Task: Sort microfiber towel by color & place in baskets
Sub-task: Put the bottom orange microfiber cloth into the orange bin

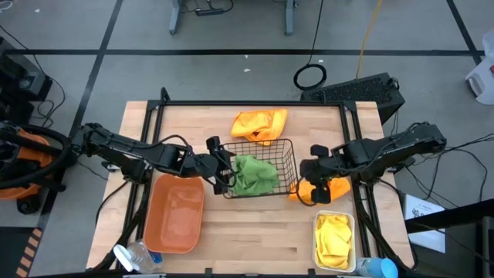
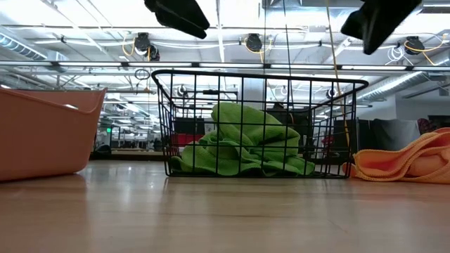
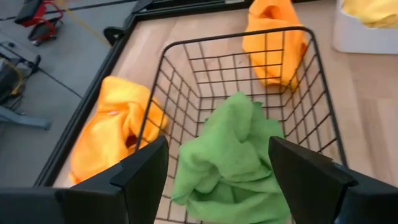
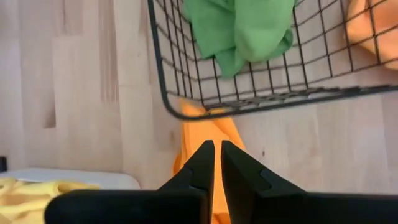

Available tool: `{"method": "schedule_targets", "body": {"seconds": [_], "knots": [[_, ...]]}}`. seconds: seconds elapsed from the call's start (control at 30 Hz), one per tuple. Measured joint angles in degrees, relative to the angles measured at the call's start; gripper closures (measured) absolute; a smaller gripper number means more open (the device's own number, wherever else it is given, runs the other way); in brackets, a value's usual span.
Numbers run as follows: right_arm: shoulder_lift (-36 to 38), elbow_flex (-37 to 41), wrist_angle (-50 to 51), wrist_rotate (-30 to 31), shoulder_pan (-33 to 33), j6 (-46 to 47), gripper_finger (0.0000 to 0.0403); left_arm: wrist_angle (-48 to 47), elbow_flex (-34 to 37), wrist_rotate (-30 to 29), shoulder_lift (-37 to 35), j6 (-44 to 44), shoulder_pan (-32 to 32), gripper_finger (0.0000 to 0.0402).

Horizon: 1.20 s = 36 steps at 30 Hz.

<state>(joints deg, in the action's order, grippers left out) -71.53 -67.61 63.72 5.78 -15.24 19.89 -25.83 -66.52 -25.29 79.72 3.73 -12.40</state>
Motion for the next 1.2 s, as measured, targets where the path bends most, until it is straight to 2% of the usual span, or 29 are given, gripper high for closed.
{"method": "schedule_targets", "body": {"seconds": [0.2, 0.57, 0.9, 1.2], "knots": [[-0.01, 0.53, 2.74, 3.47, -4.37, 3.40, 0.0350, -0.07, 0.02, 1.46, 0.57, 0.26, -0.04, 0.0120], [0.09, 10.82, 2.24, 6.45, -7.87, 10.61, 0.0268, 0.26, 0.01, 1.72, 2.00, -1.59, -0.37, 0.0120], [0.24, 19.71, 0.69, 6.08, -7.91, 10.90, 0.0212, 0.61, 0.04, 2.74, 2.82, -1.64, -0.37, 0.0120], [0.28, 22.92, -6.14, 3.16, -7.91, 6.92, 0.0130, 1.26, 0.04, 2.81, 2.93, -1.26, -0.37, 0.0120]]}}
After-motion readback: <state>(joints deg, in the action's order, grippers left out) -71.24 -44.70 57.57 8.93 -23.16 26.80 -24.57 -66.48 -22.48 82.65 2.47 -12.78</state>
